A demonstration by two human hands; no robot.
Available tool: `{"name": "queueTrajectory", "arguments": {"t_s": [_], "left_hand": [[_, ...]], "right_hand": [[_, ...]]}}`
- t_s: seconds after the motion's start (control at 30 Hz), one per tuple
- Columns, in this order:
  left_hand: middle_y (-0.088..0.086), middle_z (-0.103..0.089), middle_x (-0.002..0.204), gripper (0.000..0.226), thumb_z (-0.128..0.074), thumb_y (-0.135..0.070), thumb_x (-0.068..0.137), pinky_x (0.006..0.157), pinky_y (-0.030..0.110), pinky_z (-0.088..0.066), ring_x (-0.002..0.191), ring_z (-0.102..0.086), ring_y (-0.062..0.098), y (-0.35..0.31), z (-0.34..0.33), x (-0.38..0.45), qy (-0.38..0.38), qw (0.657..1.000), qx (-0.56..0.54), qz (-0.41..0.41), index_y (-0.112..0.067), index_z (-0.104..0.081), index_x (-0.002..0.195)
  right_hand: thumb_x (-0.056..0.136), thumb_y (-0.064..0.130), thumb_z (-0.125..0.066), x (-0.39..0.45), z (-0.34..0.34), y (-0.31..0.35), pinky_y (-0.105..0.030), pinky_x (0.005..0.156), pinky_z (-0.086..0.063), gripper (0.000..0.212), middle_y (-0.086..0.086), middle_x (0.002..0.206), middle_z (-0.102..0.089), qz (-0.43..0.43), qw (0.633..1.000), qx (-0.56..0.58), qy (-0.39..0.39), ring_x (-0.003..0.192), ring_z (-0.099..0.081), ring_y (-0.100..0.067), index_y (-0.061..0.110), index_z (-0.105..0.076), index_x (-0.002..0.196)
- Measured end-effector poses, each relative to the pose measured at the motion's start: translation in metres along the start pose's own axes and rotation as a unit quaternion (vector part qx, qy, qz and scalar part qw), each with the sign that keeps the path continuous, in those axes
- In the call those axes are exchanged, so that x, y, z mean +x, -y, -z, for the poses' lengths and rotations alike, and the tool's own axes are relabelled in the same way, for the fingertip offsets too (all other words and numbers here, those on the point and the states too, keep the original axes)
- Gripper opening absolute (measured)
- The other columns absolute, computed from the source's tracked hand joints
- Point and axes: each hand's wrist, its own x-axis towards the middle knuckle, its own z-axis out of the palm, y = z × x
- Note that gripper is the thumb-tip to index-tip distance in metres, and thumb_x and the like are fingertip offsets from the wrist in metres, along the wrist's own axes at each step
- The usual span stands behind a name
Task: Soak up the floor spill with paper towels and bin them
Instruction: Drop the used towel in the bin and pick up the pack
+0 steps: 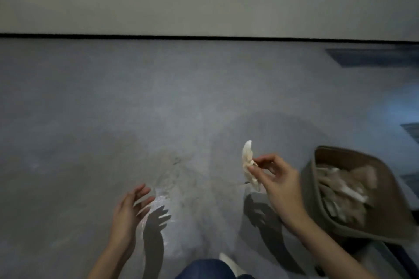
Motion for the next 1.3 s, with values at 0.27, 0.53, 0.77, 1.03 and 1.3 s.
{"name": "queueTrajectory", "arguments": {"t_s": [0.27,0.53,0.77,1.03,1.3], "left_hand": [[-0.001,-0.063,0.105,0.03,-0.032,-0.026,0.103,0.078,0.027,-0.045,0.086,-0.064,0.016,-0.023,-0.073,-0.009,0.097,0.994,0.041,0.017,-0.018,-0.061,0.106],[-0.005,-0.06,0.105,0.028,-0.032,-0.023,0.102,0.092,0.036,-0.039,0.089,-0.057,0.014,-0.073,-0.078,-0.023,0.127,0.991,0.048,0.0,-0.023,-0.059,0.097],[-0.008,-0.06,0.102,0.028,-0.032,-0.021,0.101,0.086,0.032,-0.04,0.059,-0.069,-0.002,-0.094,-0.077,-0.021,0.12,0.991,0.053,-0.016,-0.021,-0.059,0.094],[0.002,-0.059,0.117,0.029,-0.031,-0.023,0.102,0.085,0.031,-0.041,0.075,-0.065,0.008,-0.094,-0.096,-0.04,0.169,0.983,0.074,0.004,-0.02,-0.059,0.106],[0.008,-0.051,0.129,0.03,-0.028,-0.023,0.103,0.078,0.03,-0.043,0.062,-0.069,0.004,-0.131,-0.121,-0.052,0.214,0.973,0.085,0.005,-0.022,-0.058,0.1]], "right_hand": [[0.085,0.003,-0.069,-0.006,0.13,0.033,-0.022,0.085,-0.044,0.016,-0.01,0.111,-0.059,0.195,0.877,-0.352,-0.262,0.1,-0.057,-0.019,0.003,-0.067,0.101],[0.091,0.069,-0.028,-0.008,0.194,-0.03,-0.037,0.121,-0.005,0.079,-0.003,0.163,0.002,-0.273,0.819,-0.434,0.256,0.15,-0.002,-0.025,0.026,-0.011,0.155],[0.085,0.051,-0.041,0.014,0.173,-0.031,-0.044,0.112,-0.034,0.074,-0.011,0.155,-0.03,-0.38,0.764,-0.451,0.262,0.134,-0.039,-0.035,0.02,-0.028,0.151],[0.098,0.039,-0.039,0.0,0.176,-0.024,-0.038,0.107,-0.037,0.049,-0.011,0.147,-0.045,-0.34,0.806,-0.412,0.255,0.127,-0.047,-0.031,0.014,-0.049,0.14],[0.096,0.041,-0.052,-0.023,0.175,0.066,-0.03,0.101,-0.045,0.038,0.003,0.129,-0.062,-0.161,0.913,-0.326,0.187,0.114,-0.058,-0.008,0.026,-0.059,0.131]]}}
